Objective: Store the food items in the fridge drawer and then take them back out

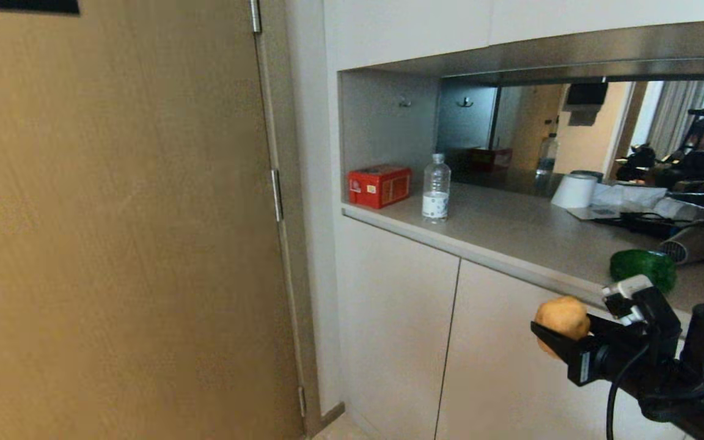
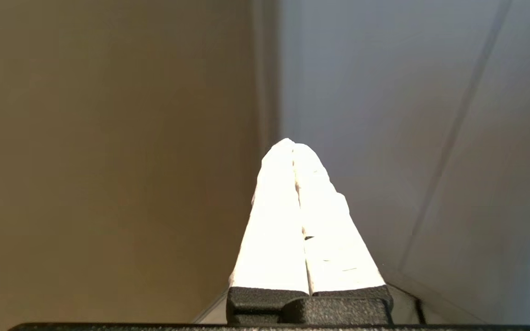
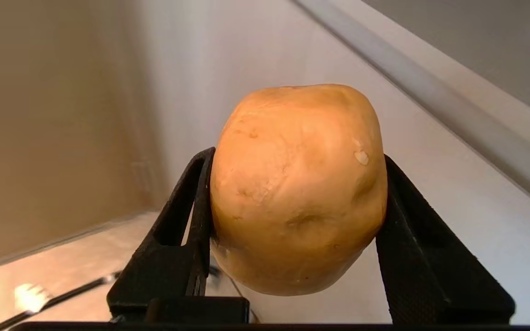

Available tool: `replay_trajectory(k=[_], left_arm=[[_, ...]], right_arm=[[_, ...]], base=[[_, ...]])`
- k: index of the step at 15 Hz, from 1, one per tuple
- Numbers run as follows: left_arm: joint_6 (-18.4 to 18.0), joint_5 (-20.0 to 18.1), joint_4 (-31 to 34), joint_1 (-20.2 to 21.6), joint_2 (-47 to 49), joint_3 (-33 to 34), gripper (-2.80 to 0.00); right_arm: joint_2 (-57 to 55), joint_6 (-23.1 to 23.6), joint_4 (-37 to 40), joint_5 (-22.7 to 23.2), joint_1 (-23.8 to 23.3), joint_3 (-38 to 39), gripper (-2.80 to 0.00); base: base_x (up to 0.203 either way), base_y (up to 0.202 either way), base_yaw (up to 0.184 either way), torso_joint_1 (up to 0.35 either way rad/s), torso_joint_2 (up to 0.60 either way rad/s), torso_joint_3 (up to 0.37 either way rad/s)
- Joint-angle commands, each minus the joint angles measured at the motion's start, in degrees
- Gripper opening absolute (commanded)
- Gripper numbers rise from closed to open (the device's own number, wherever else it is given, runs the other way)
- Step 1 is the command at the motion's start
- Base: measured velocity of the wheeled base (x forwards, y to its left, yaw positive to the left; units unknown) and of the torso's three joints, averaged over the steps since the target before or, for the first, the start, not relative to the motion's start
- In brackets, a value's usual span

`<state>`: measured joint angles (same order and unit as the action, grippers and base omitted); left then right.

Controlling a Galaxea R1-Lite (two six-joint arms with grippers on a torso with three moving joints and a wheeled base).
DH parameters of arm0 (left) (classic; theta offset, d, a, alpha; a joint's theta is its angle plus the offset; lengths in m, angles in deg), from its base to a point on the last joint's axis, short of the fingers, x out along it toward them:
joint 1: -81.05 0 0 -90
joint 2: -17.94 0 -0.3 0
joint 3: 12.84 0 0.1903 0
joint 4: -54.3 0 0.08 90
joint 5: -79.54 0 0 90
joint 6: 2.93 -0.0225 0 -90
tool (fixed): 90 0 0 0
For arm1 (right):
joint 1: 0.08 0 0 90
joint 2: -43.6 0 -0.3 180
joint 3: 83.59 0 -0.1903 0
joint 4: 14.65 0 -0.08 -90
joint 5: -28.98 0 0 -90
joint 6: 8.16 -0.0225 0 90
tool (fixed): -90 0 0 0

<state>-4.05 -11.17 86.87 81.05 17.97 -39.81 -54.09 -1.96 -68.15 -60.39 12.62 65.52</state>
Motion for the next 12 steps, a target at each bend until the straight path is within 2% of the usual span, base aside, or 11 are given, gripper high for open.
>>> replay_trajectory(k=[1, 4, 6, 12], left_arm=[[0.0, 0.0, 0.0, 0.0, -0.1, 0.0, -2.80], [0.0, 0.0, 0.0, 0.0, -0.1, 0.0, -2.80], [0.0, 0.0, 0.0, 0.0, -0.1, 0.0, -2.80], [0.0, 0.0, 0.0, 0.0, -0.1, 0.0, -2.80]], right_arm=[[0.2, 0.7, -0.3, -1.6, 2.7, -2.9, -2.80], [-5.6, 2.2, 0.3, -9.5, 4.5, -15.0, -2.80], [-9.2, 3.9, 0.7, -13.6, 5.1, -20.1, -2.80], [-9.3, 4.2, 0.5, -14.3, 5.1, -22.7, -2.80]], base=[[0.002, -0.002, 0.076, 0.002, 0.00, 0.004], [0.000, 0.000, 0.000, 0.000, 0.00, 0.000], [0.000, 0.000, 0.000, 0.000, 0.00, 0.000], [0.000, 0.000, 0.000, 0.000, 0.00, 0.000]])
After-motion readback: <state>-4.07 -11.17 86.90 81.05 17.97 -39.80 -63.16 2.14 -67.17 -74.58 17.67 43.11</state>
